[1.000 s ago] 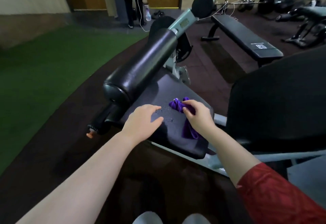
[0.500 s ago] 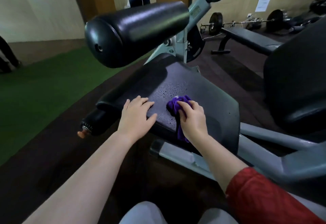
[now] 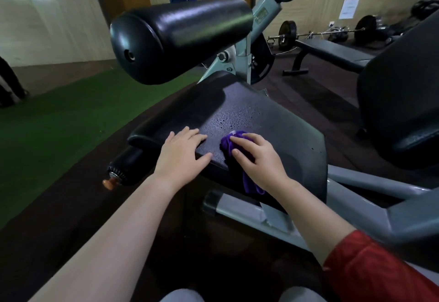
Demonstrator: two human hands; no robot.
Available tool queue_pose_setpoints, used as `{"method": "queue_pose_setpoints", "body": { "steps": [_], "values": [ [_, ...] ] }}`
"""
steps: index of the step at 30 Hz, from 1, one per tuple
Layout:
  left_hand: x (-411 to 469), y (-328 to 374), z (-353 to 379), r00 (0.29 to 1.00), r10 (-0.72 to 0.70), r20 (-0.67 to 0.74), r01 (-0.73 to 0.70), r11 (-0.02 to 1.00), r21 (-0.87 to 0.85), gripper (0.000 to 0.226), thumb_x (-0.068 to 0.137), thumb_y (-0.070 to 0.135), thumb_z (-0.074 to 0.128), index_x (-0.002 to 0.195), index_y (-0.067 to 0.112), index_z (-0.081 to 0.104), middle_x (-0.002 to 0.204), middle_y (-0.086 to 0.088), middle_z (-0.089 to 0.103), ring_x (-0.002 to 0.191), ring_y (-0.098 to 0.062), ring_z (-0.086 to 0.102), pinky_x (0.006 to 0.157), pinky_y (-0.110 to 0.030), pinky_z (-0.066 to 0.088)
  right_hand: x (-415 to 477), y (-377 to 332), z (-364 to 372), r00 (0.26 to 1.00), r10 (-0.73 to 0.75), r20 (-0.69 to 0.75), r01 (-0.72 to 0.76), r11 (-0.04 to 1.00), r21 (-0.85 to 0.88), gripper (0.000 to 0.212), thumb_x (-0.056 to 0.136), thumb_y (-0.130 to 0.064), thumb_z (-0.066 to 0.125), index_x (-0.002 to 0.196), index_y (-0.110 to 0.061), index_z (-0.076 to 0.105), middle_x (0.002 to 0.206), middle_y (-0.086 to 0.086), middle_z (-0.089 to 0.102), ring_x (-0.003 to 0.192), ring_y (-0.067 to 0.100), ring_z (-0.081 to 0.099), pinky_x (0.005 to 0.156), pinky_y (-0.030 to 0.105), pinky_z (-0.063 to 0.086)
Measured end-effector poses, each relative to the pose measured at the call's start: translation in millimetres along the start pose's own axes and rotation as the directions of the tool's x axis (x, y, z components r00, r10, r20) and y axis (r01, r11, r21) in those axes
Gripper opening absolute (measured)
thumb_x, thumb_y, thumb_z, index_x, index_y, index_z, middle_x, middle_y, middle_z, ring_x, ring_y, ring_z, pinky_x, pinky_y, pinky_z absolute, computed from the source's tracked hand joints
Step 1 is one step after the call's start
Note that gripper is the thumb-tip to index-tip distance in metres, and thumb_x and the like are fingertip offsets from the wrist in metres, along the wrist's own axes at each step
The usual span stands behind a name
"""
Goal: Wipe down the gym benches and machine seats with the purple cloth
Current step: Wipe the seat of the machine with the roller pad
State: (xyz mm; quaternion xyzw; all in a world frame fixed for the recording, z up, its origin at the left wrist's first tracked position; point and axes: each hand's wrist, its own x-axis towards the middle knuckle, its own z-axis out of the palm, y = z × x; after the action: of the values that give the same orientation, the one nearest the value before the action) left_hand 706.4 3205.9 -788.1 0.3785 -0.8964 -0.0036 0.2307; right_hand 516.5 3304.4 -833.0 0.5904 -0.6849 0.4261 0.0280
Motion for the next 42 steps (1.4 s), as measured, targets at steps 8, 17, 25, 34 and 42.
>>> {"method": "queue_pose_setpoints", "body": {
  "steps": [8,17,25,34,42],
  "values": [
    [-15.1,-26.3,-19.1,0.999,-0.04,-0.027,0.041,0.999,0.006,0.055,0.091,0.044,0.053,0.141,0.023,0.045,0.15,0.001,0.038,0.145,-0.018,0.019,0.119,-0.042,0.009,21.7,3.4,5.3,0.978,-0.202,0.061,0.203,0.979,-0.017,0.031,0.09,-0.029,0.059,0.12,-0.03,0.064,0.127,0.003,0.056,0.115,0.018,0.053,0.101,0.023,0.037],
    [-22.1,-34.8,-16.9,0.991,-0.102,-0.088,0.1,0.995,-0.021,0.058,0.091,0.045,0.054,0.142,0.02,0.044,0.152,-0.003,0.034,0.146,-0.02,0.017,0.12,-0.04,0.011,37.3,-10.2,17.2,1.0,-0.003,-0.025,0.002,0.998,-0.067,0.032,0.088,-0.025,0.062,0.12,-0.027,0.064,0.128,0.006,0.057,0.115,0.024,0.054,0.096,0.026,0.04],
    [-28.6,-55.0,-26.0,0.985,-0.156,-0.069,0.153,0.987,-0.052,0.049,0.092,0.047,0.052,0.138,0.034,0.046,0.154,-0.003,0.032,0.146,-0.022,0.014,0.114,-0.041,0.023,76.7,-1.4,27.0,0.976,0.207,-0.061,-0.211,0.976,-0.061,0.03,0.09,-0.025,0.057,0.119,-0.029,0.063,0.126,0.005,0.055,0.114,0.027,0.054,0.096,0.028,0.04],
    [-27.6,-68.4,-32.9,0.968,-0.218,-0.124,0.199,0.968,-0.152,0.048,0.093,0.044,0.053,0.137,0.026,0.05,0.149,0.003,0.041,0.143,-0.016,0.025,0.111,-0.032,0.025,84.6,-57.3,45.4,0.968,-0.211,0.139,0.213,0.977,-0.004,0.037,0.089,-0.022,0.06,0.126,-0.026,0.06,0.134,0.005,0.053,0.124,0.021,0.048,0.104,0.025,0.032],
    [-30.6,-81.3,-43.2,0.924,-0.35,-0.15,0.32,0.928,-0.193,0.052,0.092,0.045,0.054,0.138,0.023,0.048,0.148,-0.001,0.042,0.135,-0.019,0.039,0.103,-0.036,0.041,107.3,-33.2,55.9,0.968,0.245,-0.058,-0.247,0.968,-0.039,0.029,0.09,-0.039,0.05,0.115,-0.032,0.062,0.118,0.0,0.056,0.108,0.028,0.056,0.085,0.028,0.044]
  ]
}}
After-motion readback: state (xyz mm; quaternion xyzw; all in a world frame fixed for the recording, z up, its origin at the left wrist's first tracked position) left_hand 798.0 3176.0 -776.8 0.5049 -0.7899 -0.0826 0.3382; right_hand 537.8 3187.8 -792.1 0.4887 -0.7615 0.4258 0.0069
